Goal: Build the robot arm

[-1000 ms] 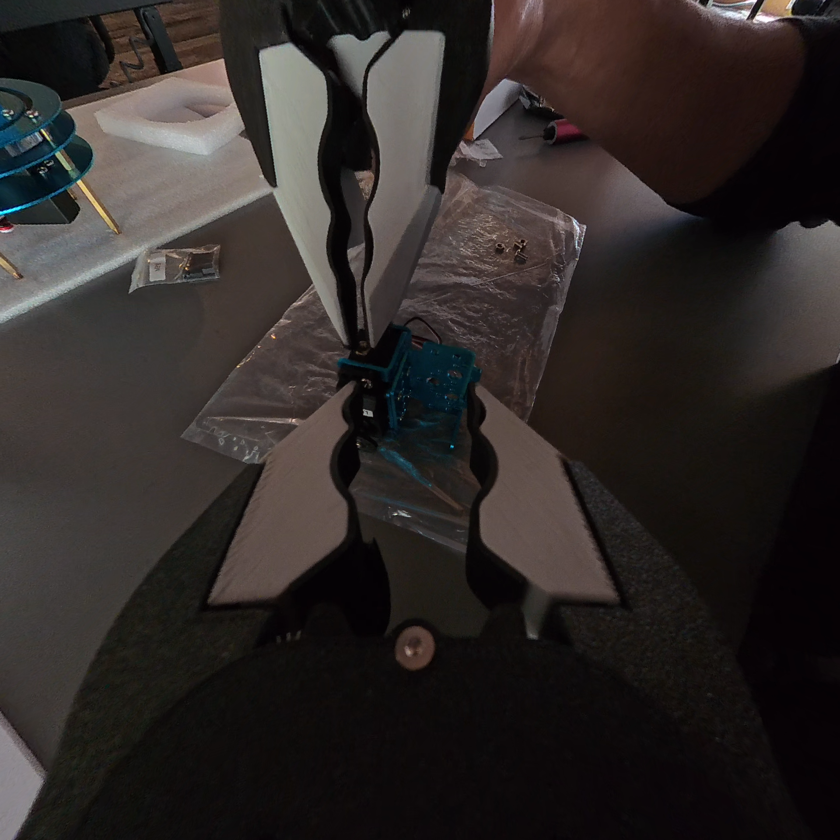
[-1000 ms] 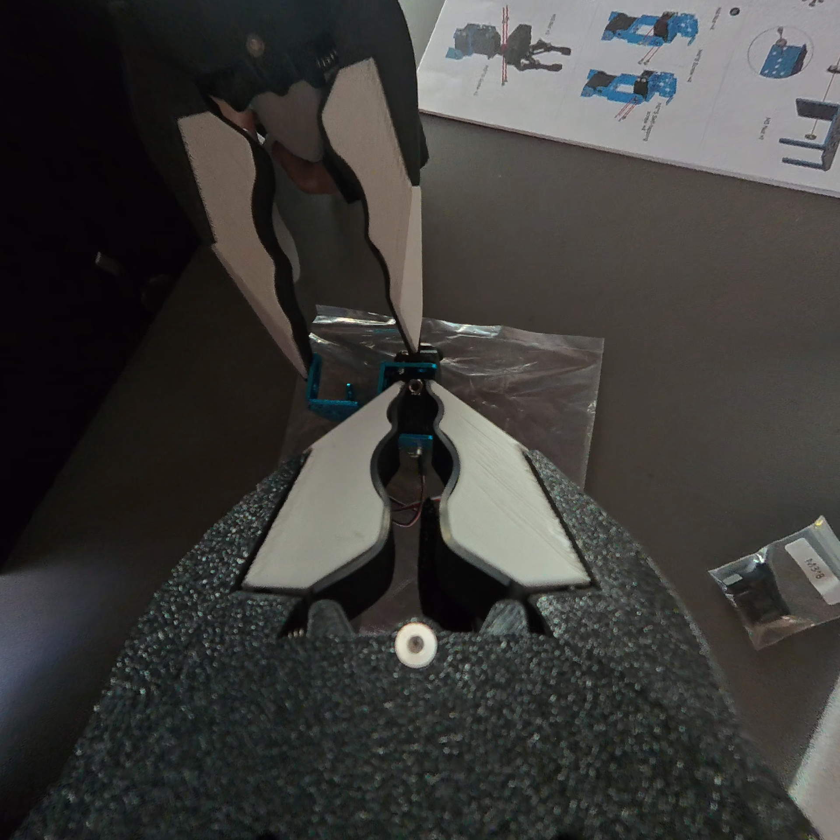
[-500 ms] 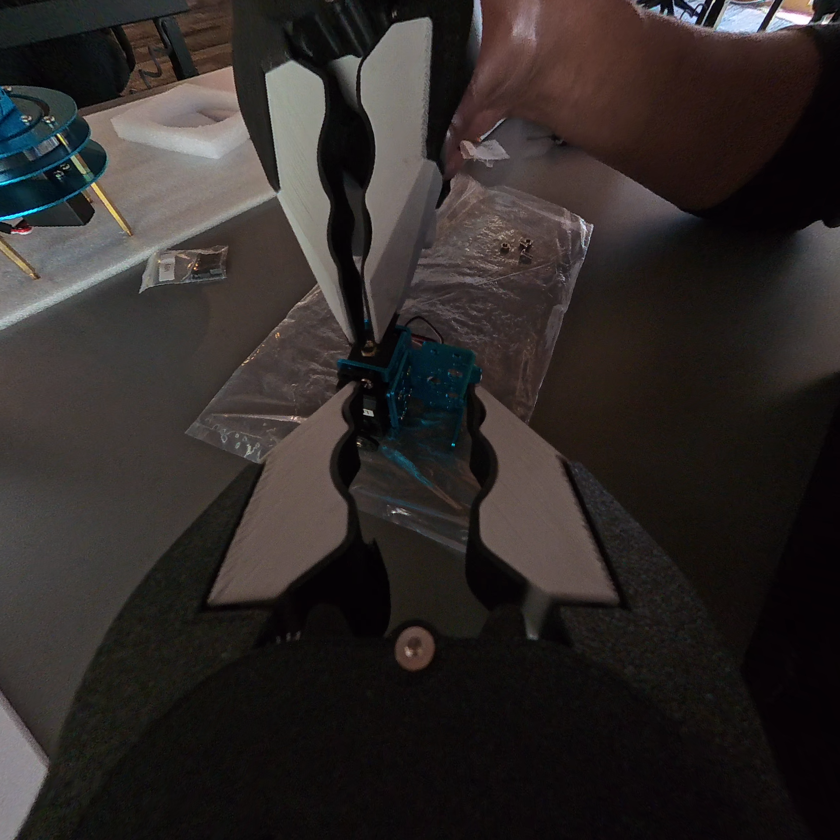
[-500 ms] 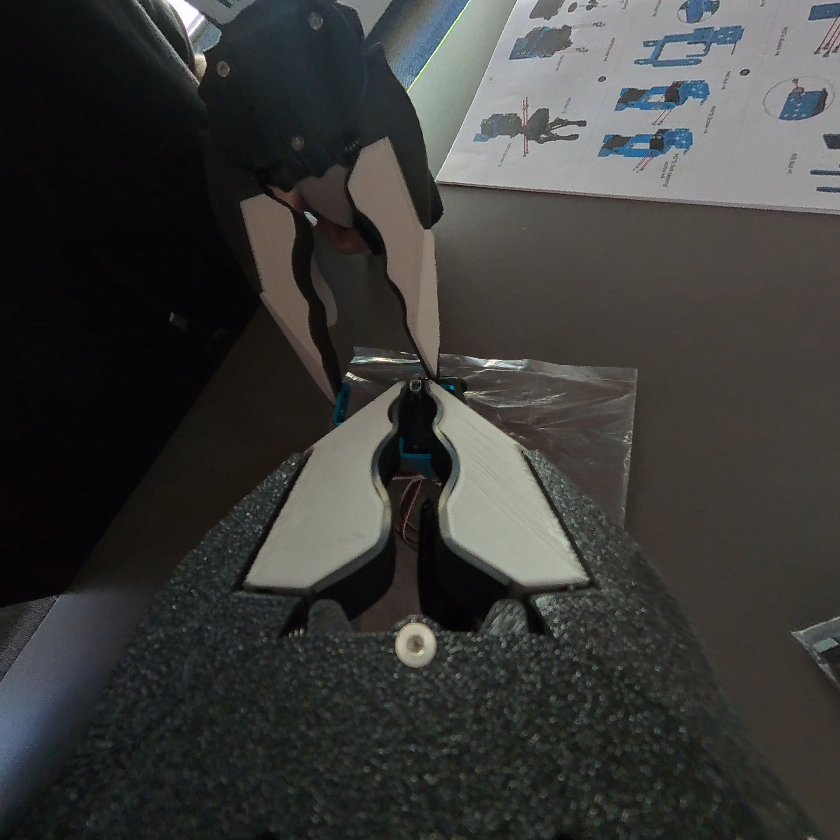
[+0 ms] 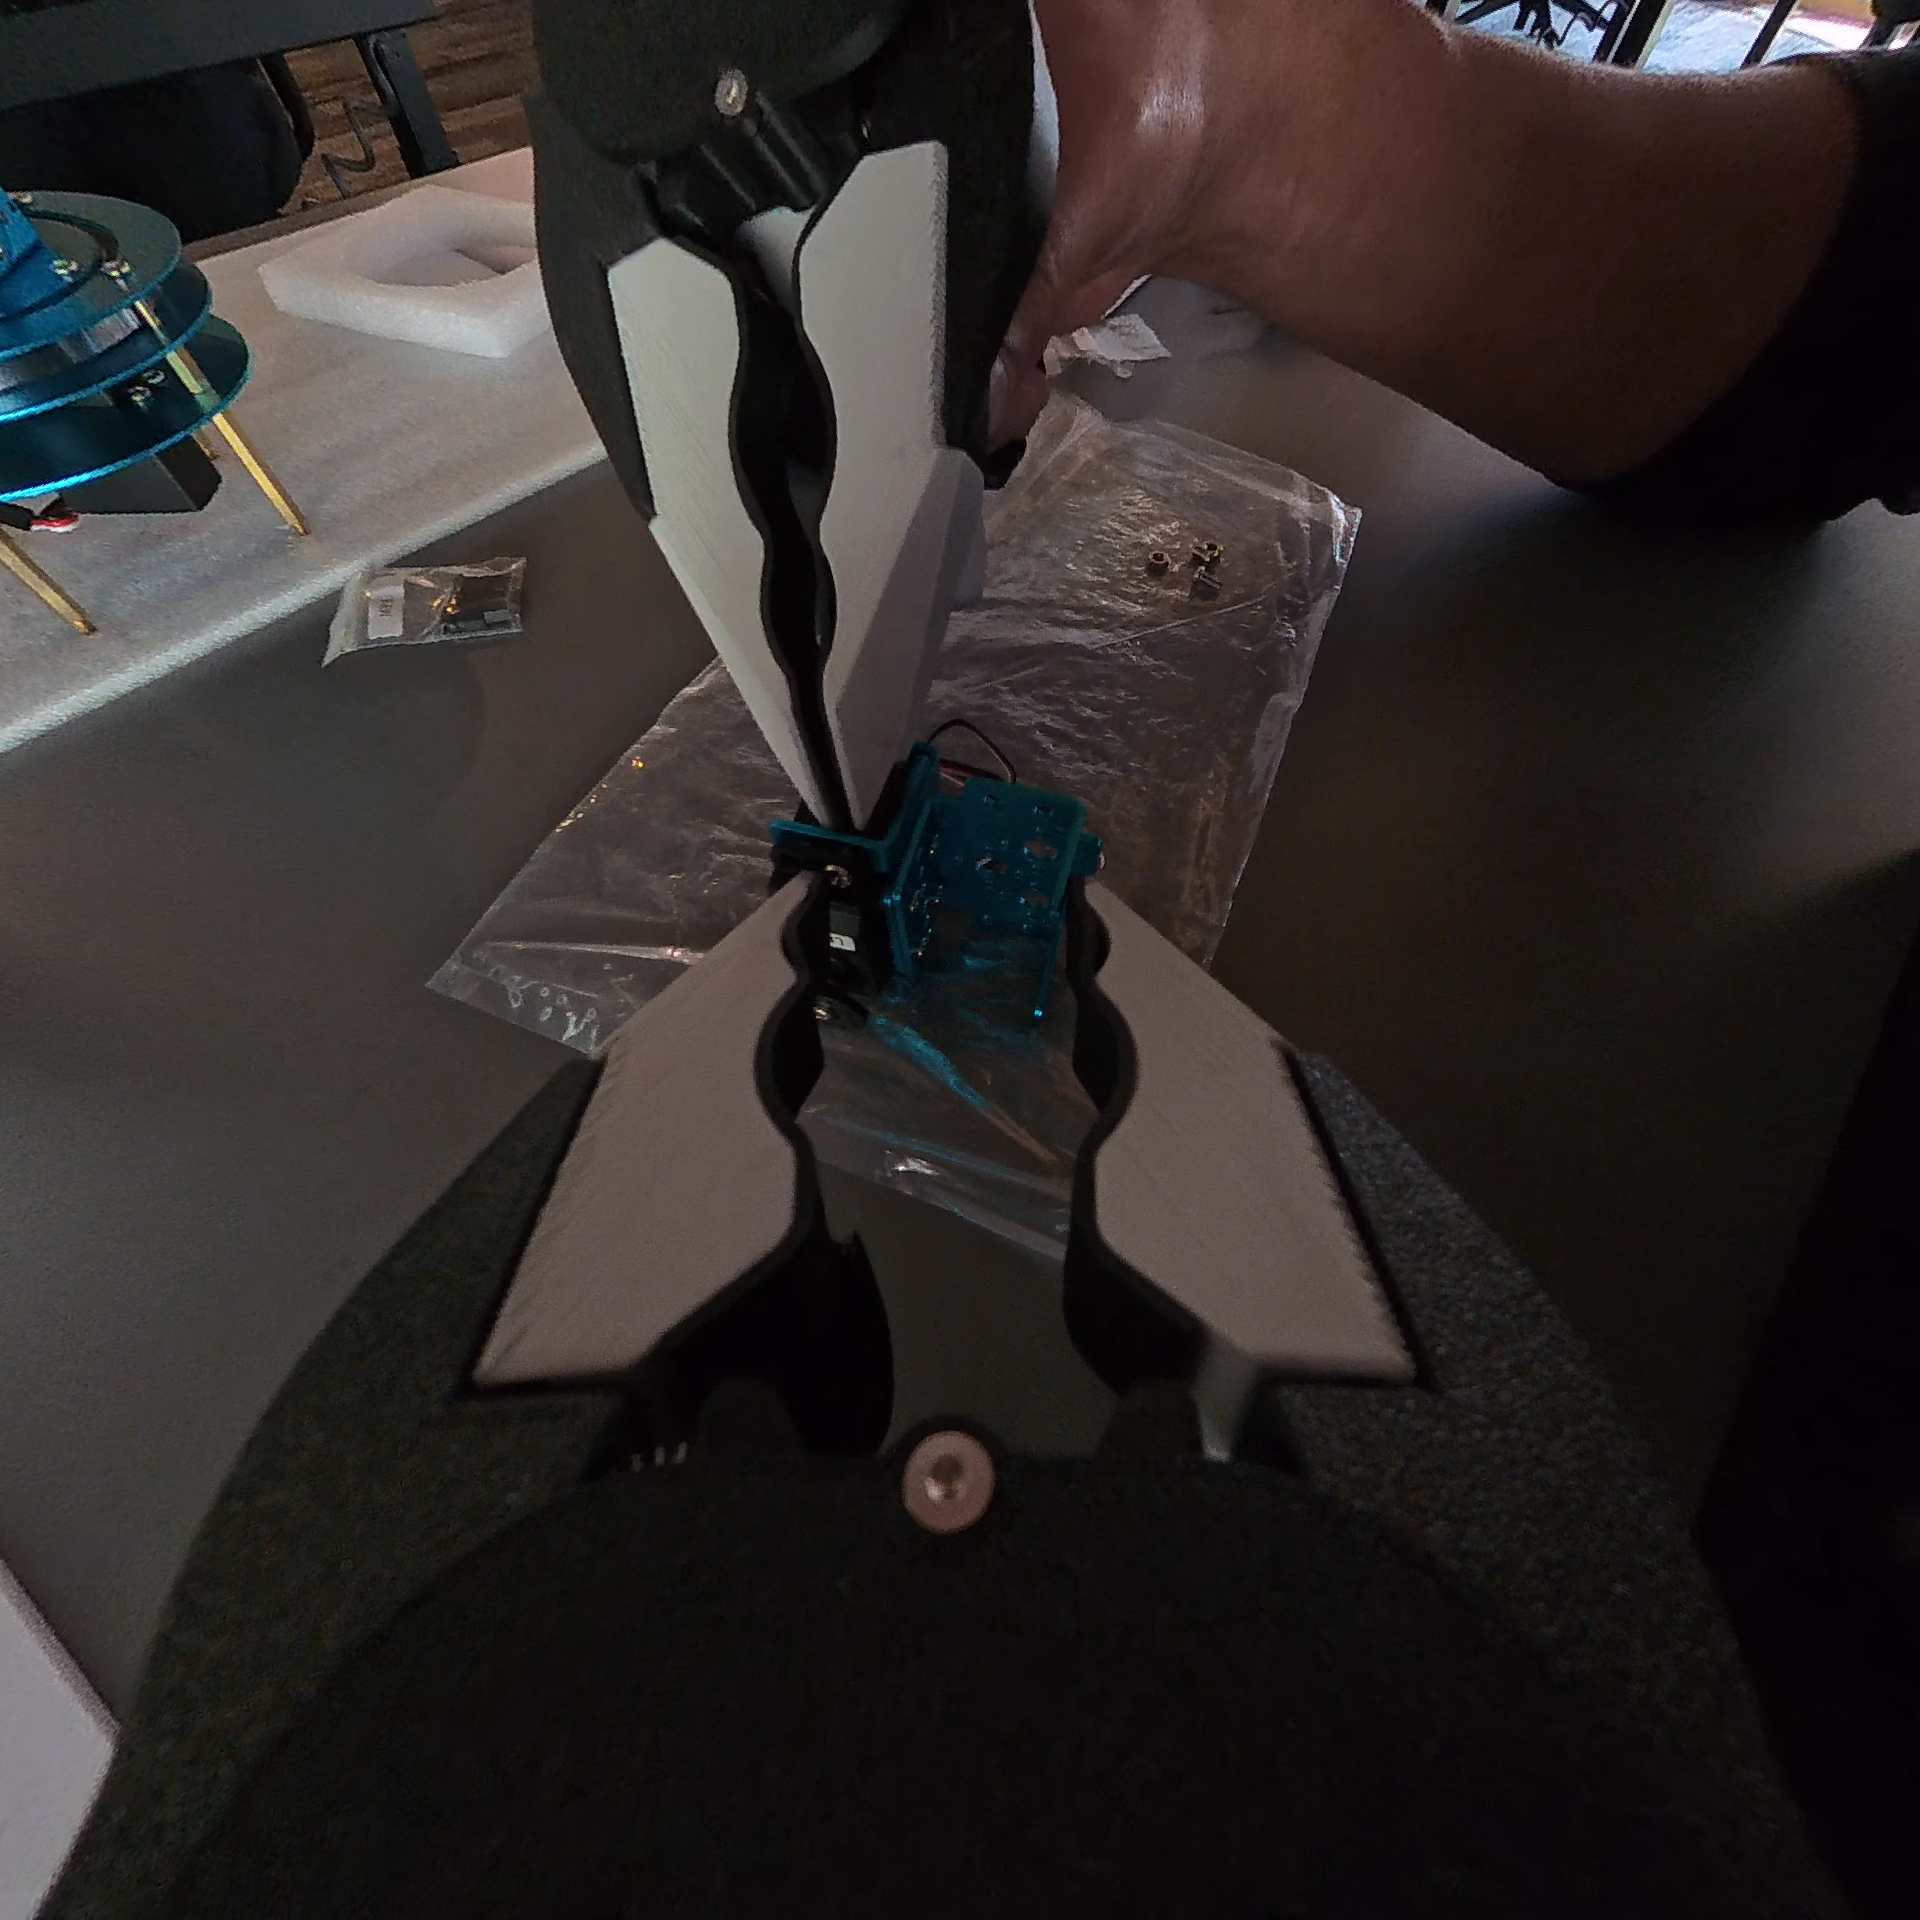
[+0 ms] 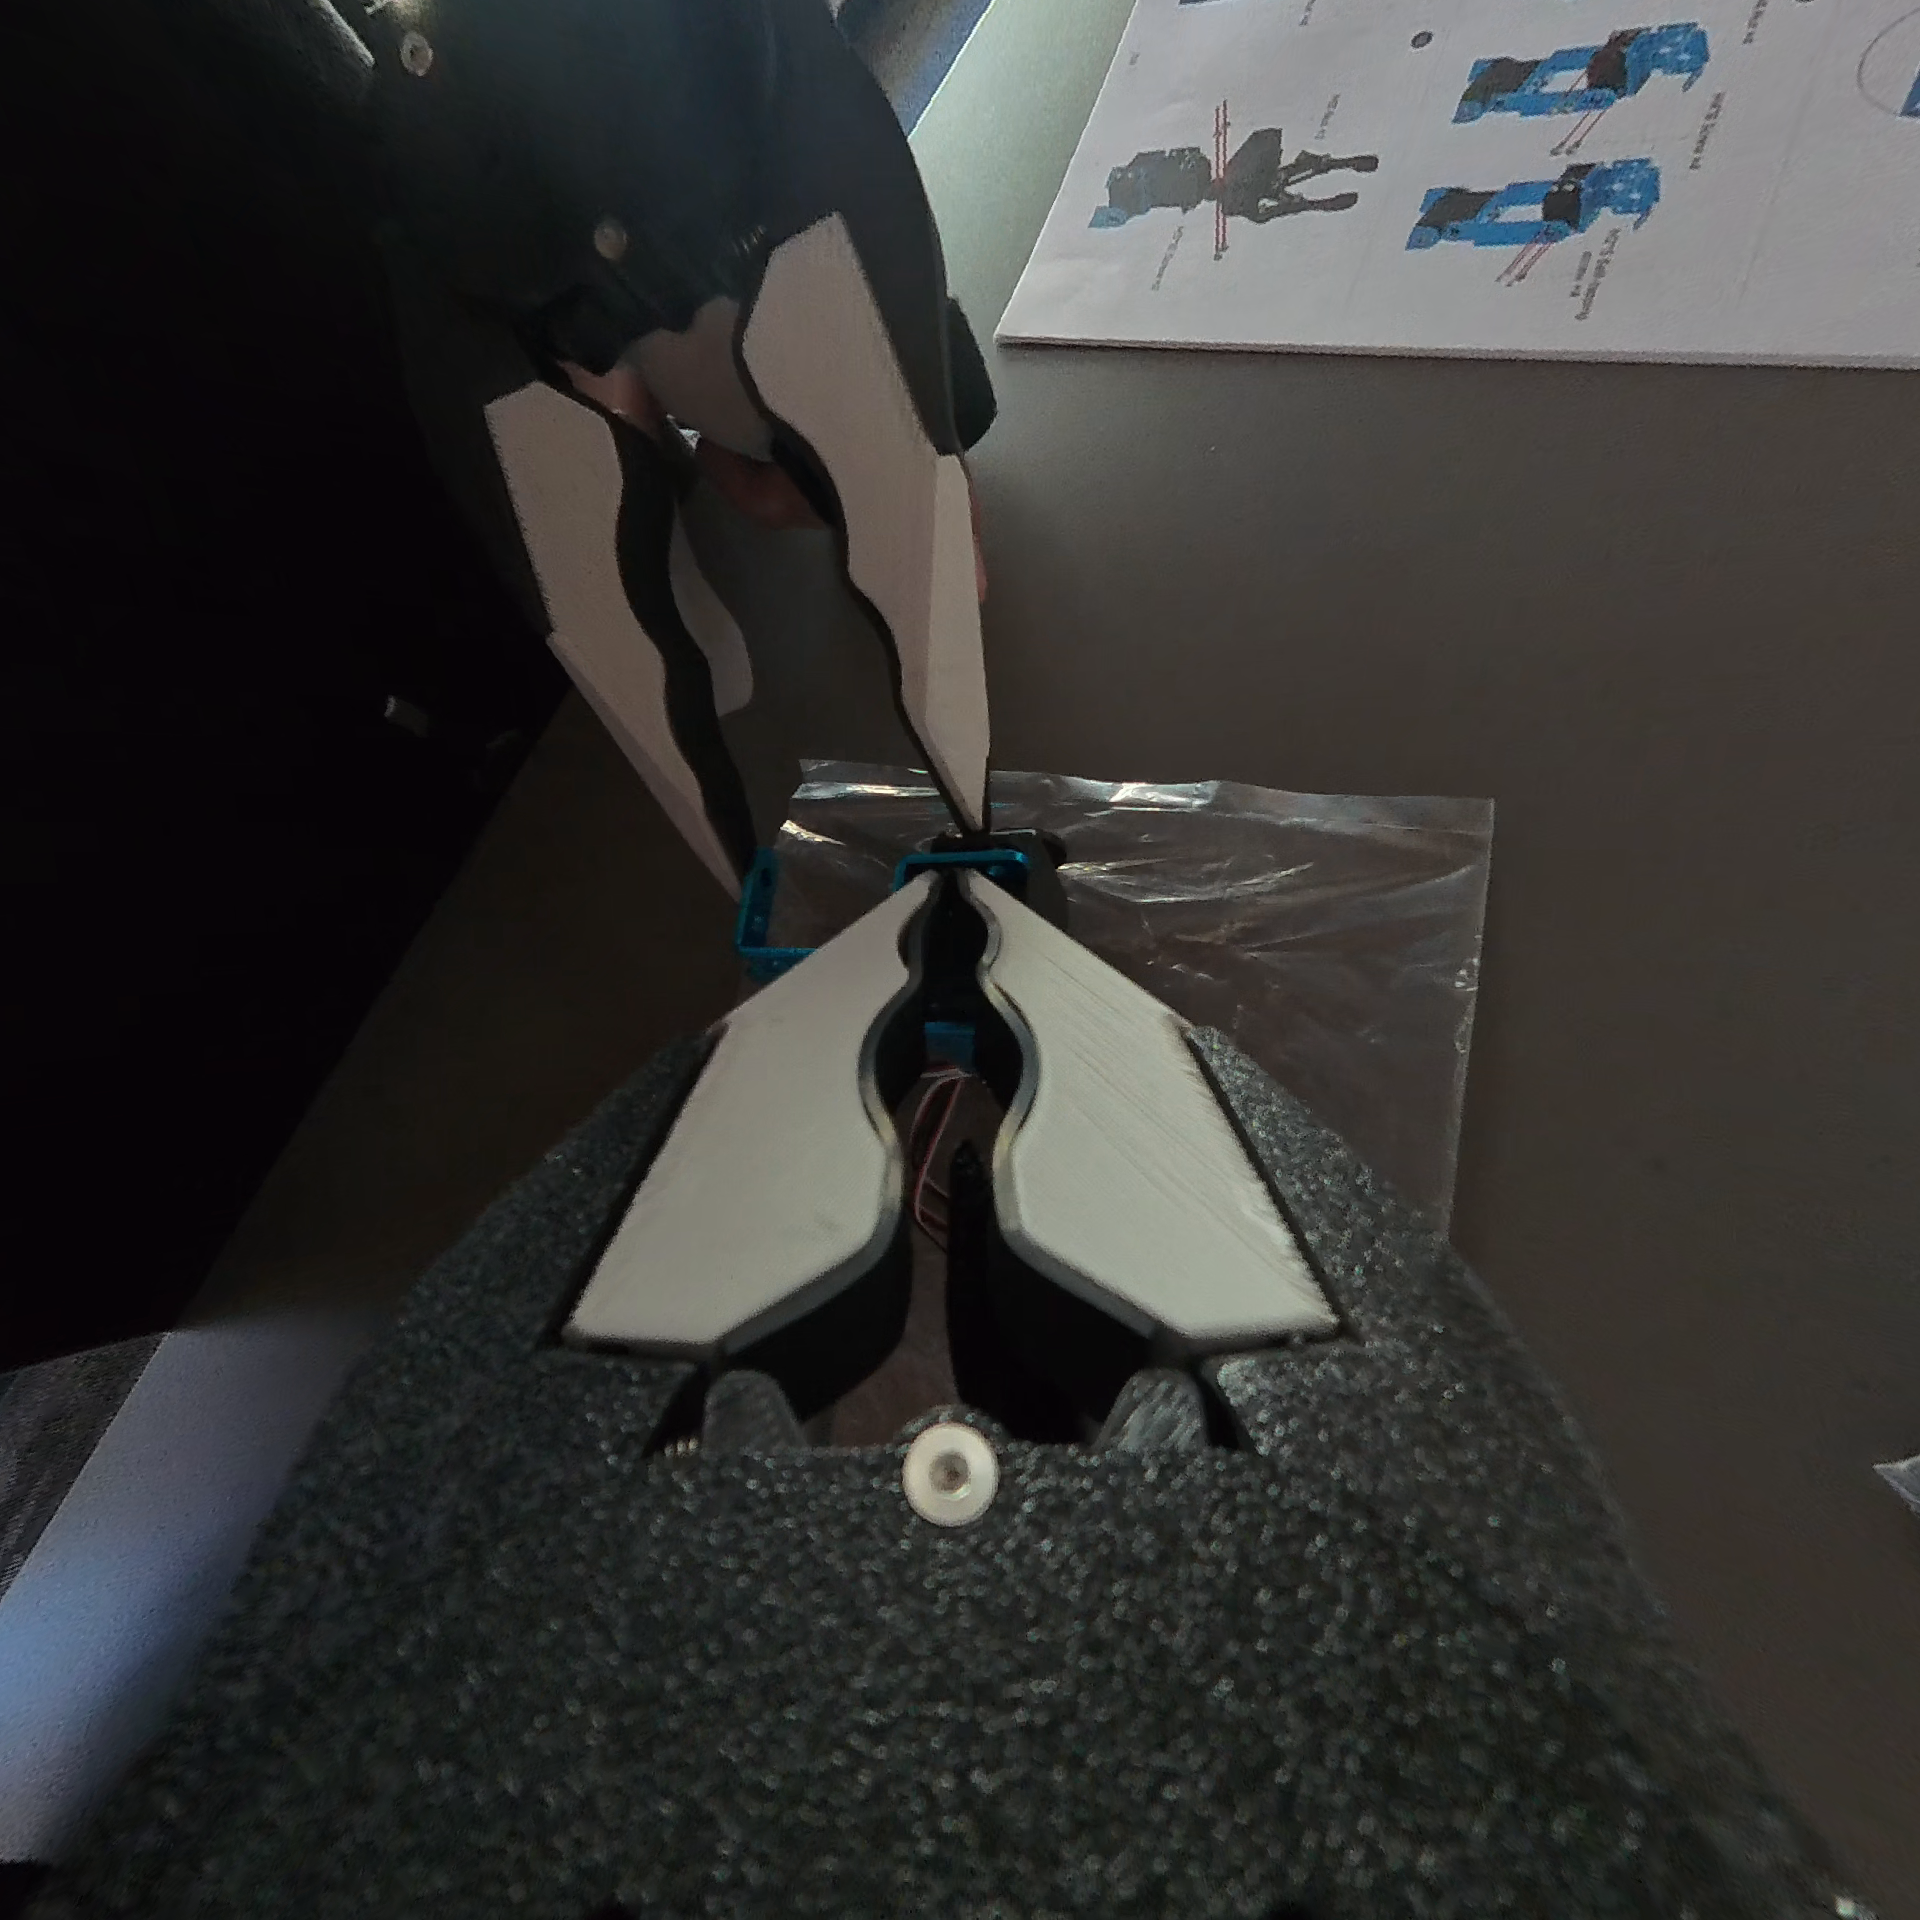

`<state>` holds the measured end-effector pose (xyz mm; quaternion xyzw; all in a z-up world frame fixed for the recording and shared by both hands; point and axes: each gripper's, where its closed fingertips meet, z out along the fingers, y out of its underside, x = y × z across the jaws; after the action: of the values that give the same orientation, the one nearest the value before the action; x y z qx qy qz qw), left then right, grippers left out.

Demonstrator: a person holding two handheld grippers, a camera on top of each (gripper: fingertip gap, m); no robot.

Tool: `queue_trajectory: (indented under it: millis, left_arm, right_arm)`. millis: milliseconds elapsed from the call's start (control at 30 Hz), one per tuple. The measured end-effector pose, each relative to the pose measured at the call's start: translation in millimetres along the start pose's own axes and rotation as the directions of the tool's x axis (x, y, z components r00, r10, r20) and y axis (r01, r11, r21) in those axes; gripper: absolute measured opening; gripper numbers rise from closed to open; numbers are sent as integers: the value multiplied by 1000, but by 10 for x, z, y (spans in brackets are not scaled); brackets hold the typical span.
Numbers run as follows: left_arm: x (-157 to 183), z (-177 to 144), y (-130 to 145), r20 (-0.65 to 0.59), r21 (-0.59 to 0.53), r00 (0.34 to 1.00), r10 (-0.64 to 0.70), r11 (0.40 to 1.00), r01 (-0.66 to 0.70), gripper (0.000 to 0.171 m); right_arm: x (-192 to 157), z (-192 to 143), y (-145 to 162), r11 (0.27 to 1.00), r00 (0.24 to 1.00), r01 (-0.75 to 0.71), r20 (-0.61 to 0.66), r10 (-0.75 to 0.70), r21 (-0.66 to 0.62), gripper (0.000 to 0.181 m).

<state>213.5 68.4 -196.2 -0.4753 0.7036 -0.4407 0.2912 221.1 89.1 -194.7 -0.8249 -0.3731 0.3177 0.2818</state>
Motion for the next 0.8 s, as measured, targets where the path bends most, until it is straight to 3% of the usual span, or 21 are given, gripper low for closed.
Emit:
queue_trajectory:
  millis: [233, 367, 533, 800]
  left_arm:
    - [-1, 1, 0, -5, 1, 1000, -3, 1000, 3, 45]
    - [-3, -1, 0, -5, 0, 1000, -4, 1000, 4, 45]
    - [-5, -2, 2, -6, -1, 1000, -6, 1000, 6, 45]
    - [-3, 14, -10, -10, 2, 1000, -4, 1000, 4, 45]
  right_arm:
    - [22, -72, -53, 999, 1000, -3, -13, 3, 38, 0]
    - [63, -92, -15, 999, 997, 36, -63, -36, -9, 10]
    - [37, -5, -2, 985, 982, 147, -109, -156, -89, 8]
    - [53, -31, 33, 985, 982, 132, -121, -145, -109, 7]
